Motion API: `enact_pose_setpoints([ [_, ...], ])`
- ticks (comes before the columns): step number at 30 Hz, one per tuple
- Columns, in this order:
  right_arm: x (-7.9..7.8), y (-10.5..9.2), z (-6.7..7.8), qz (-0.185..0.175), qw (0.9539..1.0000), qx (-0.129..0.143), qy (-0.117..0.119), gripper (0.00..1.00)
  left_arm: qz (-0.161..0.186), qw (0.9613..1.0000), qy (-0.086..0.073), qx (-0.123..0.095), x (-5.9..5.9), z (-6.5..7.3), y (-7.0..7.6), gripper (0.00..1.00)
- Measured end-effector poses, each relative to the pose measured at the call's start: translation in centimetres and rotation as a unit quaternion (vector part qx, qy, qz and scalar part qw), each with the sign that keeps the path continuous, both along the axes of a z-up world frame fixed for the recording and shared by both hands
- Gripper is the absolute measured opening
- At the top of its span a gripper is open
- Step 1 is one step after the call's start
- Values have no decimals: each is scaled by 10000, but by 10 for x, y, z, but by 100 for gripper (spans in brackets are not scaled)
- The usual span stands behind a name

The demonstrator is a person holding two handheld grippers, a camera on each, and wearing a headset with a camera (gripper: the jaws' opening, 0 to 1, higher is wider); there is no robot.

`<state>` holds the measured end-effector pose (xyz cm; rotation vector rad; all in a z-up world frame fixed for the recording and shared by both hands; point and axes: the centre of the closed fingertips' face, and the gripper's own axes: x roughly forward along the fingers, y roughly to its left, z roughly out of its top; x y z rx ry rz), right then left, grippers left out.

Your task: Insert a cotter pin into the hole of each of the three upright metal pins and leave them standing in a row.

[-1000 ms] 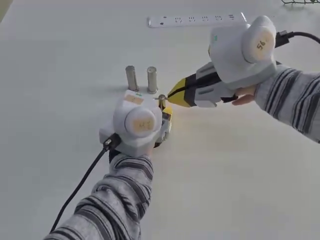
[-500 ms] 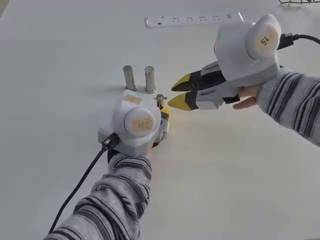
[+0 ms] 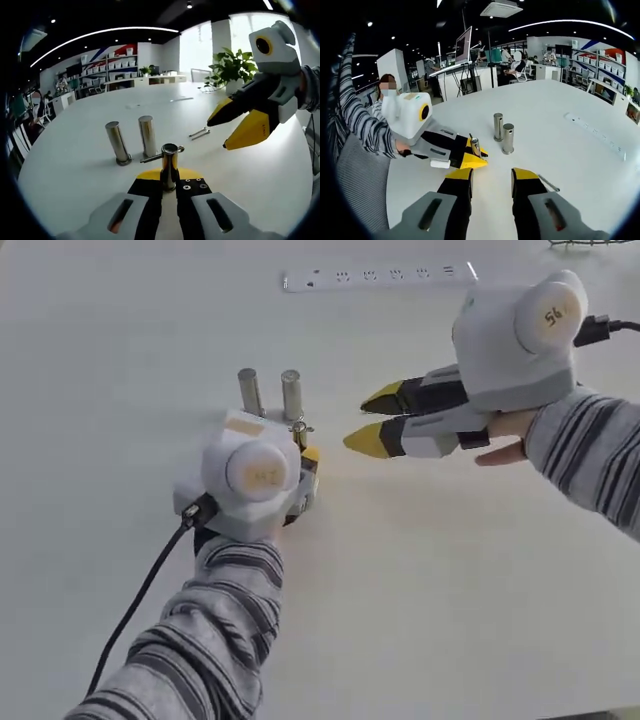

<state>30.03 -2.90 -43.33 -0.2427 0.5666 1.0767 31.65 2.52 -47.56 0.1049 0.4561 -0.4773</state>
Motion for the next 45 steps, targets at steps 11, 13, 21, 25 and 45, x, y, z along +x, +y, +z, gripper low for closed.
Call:
enact_pose_setpoints([
  [11, -3, 6, -8, -63, 9999, 26, 93, 27, 253, 9997, 22, 64, 12, 1, 37, 5],
  [13, -3, 7, -8, -75, 9999, 54, 122, 27, 276, 9996, 48, 30, 13, 1, 40, 5],
  [21, 0, 8, -9, -84, 9999, 55, 102, 27, 252, 9997, 67, 10, 13, -1, 44, 5],
  [25, 1, 9, -10, -100, 9999, 50, 119, 27, 255, 9997, 42, -33, 14, -1, 43, 5],
  [45, -3, 13, -13, -128, 9997, 58, 184, 26, 85, 9999, 66, -57, 13, -3, 40, 13],
])
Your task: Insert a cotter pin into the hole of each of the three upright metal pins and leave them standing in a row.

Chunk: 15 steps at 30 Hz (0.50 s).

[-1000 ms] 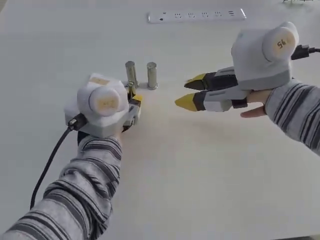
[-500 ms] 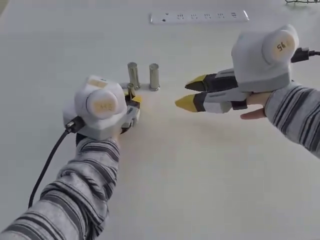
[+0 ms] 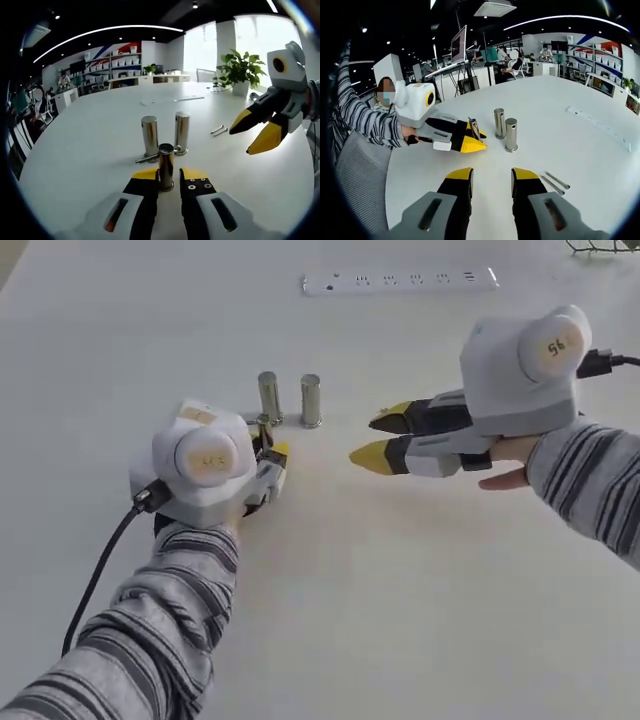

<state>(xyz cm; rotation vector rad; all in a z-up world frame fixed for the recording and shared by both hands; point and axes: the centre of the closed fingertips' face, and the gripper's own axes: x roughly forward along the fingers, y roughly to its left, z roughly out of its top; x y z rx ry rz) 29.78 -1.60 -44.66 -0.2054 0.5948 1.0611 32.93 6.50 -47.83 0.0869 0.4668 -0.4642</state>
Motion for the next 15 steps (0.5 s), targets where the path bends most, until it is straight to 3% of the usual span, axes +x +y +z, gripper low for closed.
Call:
enact_pose_setpoints([
  [9, 10, -1, 4, -159, 9998, 49, -78, 27, -138, 9999, 64, -64, -6, 5, 1, 35],
  [15, 24, 6, 11, -411, 9988, 212, -180, 28, -248, 9996, -35, -106, -14, 18, 2, 48],
])
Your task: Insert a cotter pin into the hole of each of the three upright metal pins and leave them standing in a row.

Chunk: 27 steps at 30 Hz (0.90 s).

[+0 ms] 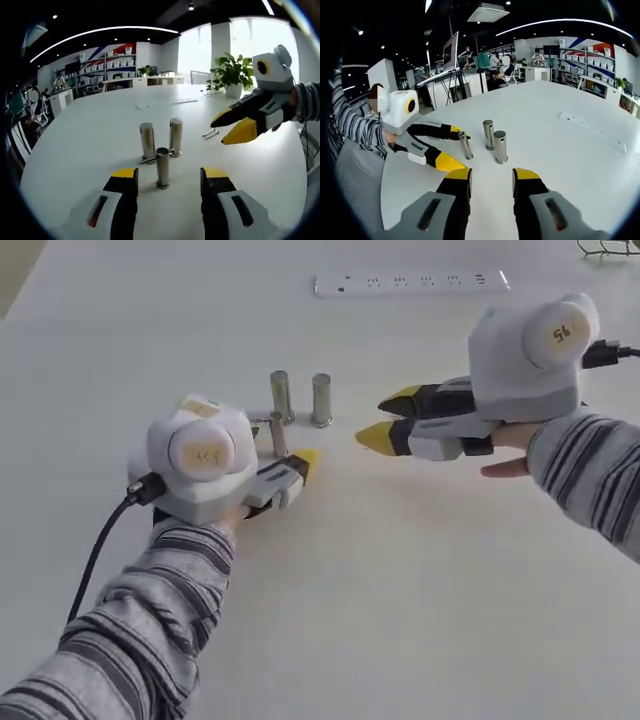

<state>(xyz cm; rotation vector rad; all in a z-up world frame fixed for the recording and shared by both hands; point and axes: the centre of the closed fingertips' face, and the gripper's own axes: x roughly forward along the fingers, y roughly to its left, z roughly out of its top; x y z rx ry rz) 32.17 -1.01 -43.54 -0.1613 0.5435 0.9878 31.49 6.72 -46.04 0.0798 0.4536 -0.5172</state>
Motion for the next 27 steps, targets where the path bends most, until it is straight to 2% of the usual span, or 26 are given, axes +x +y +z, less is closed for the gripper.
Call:
enact_pose_setpoints([
  [8, 24, 18, 4, -301, 9989, 364, -52, 29, -57, 9999, 12, -149, -9, 11, 2, 62],
  [11, 30, 25, 2, -384, 9981, 488, -14, 29, -65, 9994, 75, -338, -15, 17, 2, 68],
  [12, 31, 28, 0, -420, 9977, 536, 20, 28, -84, 9994, 76, -340, -16, 19, 2, 70],
  [18, 40, 36, -13, -616, 9963, 600, 85, 26, -217, 9989, 87, -399, -30, 25, 2, 79],
  [22, 41, 38, -22, -601, 9975, 362, -51, 23, -214, 9989, 4, -418, -34, 28, 5, 83],
  [25, 43, 39, -25, -601, 9975, 367, -68, 20, -253, 9989, -45, -402, -38, 30, 5, 86],
  [27, 45, 40, -25, -638, 9969, 462, -30, 18, -248, 9989, -35, -393, -41, 31, 5, 87],
])
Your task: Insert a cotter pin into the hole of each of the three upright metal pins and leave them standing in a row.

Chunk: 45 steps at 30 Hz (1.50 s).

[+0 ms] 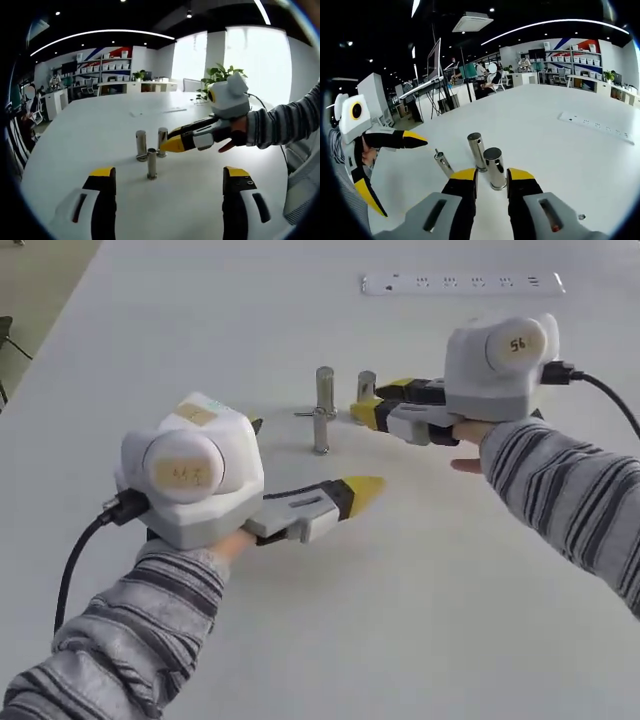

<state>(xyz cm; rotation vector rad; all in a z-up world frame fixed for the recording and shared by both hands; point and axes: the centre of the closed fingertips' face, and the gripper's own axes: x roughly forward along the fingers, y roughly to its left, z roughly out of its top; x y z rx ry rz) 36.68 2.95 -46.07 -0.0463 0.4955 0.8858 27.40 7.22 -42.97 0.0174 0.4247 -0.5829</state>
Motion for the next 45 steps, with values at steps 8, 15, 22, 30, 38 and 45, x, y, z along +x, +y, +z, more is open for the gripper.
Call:
enact_pose_setpoints([
  [8, 2, 4, -1, -85, 9999, 91, 50, 14, 59, 10000, -1, 0, -6, 5, 2, 91],
  [15, 6, 6, -2, -132, 9999, 62, 66, 10, -5, 9999, -102, 132, -8, 6, 3, 91],
  [22, 7, 4, -1, 44, 9997, -194, -143, 9, -25, 9999, -38, 106, -11, 2, 2, 92],
  [30, 2, 4, 0, 310, 9966, -635, -419, 8, -54, 9999, 30, 155, -16, 0, 2, 92],
  [38, -10, -5, 4, 444, 9956, -667, -476, 8, -52, 9998, 3, 194, -20, 2, 4, 92],
  [45, -30, -12, 8, 557, 9957, -590, -457, 8, -95, 9998, -31, 192, -23, 5, 1, 91],
])
